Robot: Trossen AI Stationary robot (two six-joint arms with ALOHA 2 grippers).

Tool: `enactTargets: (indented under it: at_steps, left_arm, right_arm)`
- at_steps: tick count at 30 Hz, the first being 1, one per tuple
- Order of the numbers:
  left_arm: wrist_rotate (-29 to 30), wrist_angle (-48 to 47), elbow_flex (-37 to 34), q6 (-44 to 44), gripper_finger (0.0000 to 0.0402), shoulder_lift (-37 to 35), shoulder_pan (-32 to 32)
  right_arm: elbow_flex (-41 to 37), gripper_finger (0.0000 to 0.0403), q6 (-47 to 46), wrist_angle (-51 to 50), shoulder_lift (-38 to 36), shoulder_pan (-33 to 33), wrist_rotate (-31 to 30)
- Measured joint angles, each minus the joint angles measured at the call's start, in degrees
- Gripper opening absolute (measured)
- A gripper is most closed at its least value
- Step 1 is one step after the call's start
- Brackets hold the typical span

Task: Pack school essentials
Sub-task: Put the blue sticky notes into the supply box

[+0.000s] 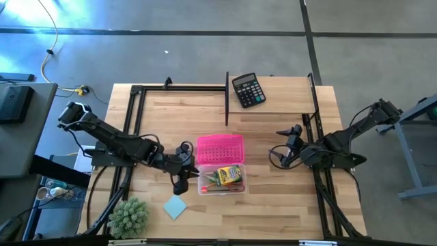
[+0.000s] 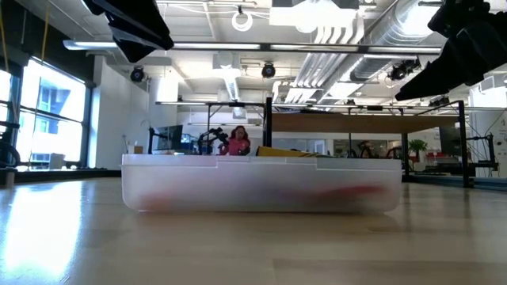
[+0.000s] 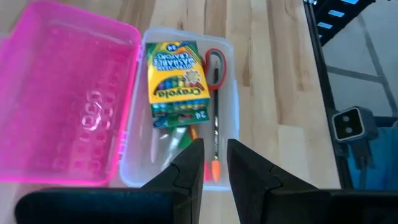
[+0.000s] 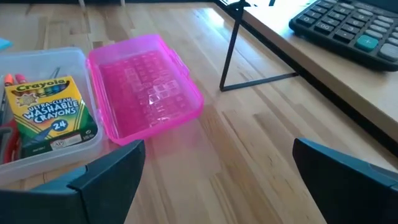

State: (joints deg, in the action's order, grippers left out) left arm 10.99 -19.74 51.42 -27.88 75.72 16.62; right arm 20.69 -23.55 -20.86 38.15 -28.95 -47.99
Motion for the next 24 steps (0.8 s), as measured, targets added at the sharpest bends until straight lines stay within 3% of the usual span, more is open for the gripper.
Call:
enactTargets:
  at_steps: [13, 24]
  left_arm:
    - [1.7, -0.2, 0.0, -3.6, 0.0062, 0.0, 4.9]
    - [1.9, -0.2, 0.0, -7.2, 0.0062, 0.0, 5.3]
  right_arm:
    - [0.0, 0.0398, -0.2, 0.3, 0.0, 0.0, 0.4]
    - [0.0, 0.0398, 0.0, 0.3, 0.0, 0.0, 1.8]
